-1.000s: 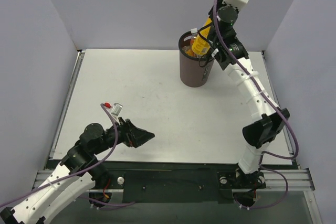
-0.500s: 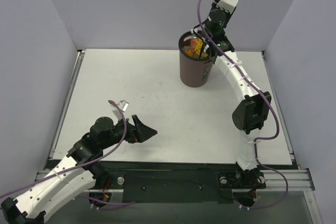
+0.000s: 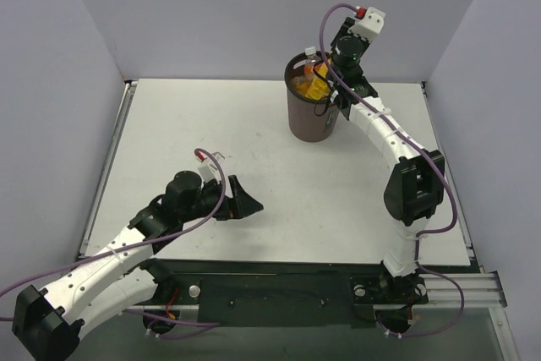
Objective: Put the plastic bottles in the bin
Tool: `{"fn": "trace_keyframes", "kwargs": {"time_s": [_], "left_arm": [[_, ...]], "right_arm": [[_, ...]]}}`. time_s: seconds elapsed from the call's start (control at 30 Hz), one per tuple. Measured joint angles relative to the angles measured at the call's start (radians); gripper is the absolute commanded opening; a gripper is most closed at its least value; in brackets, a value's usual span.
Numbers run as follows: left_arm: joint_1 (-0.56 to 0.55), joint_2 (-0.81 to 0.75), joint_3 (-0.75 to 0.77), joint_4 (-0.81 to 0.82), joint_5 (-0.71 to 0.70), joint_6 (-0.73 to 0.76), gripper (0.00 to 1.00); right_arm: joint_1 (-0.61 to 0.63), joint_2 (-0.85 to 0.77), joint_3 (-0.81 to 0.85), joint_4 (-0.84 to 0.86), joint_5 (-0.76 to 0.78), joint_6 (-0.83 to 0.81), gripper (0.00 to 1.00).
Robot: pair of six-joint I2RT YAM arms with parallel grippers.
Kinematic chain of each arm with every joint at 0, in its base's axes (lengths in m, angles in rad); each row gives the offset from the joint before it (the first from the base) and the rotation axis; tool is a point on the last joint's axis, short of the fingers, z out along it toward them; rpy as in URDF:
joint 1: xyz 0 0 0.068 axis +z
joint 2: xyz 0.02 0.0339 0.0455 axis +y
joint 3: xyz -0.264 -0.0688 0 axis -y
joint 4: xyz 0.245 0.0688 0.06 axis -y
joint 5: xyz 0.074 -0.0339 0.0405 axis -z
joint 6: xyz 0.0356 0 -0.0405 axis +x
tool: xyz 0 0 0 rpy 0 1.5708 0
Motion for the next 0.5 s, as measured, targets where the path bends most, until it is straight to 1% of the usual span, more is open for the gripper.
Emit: {"fn": "trace_keyframes", "kwargs": {"time_s": [0.23,0.33,0.5], "left_arm": [[0.034,0.040,0.023,0.015,0.053,0.024,0.96],[0.051,0.040,0.025,0.018,0.069,0.026,0.96],[0.082,0.042,0.029,0.018,0.103,0.029,0.96]], "right_arm": [[0.000,0.003,0.007,0.007,-0.037,-0.007,0.00],[0.003,0.005,0.017,0.021,-0.078,-0.069,0.00],[0.010,0.033,0.075,0.036,-0.087,-0.182,0.00]]}}
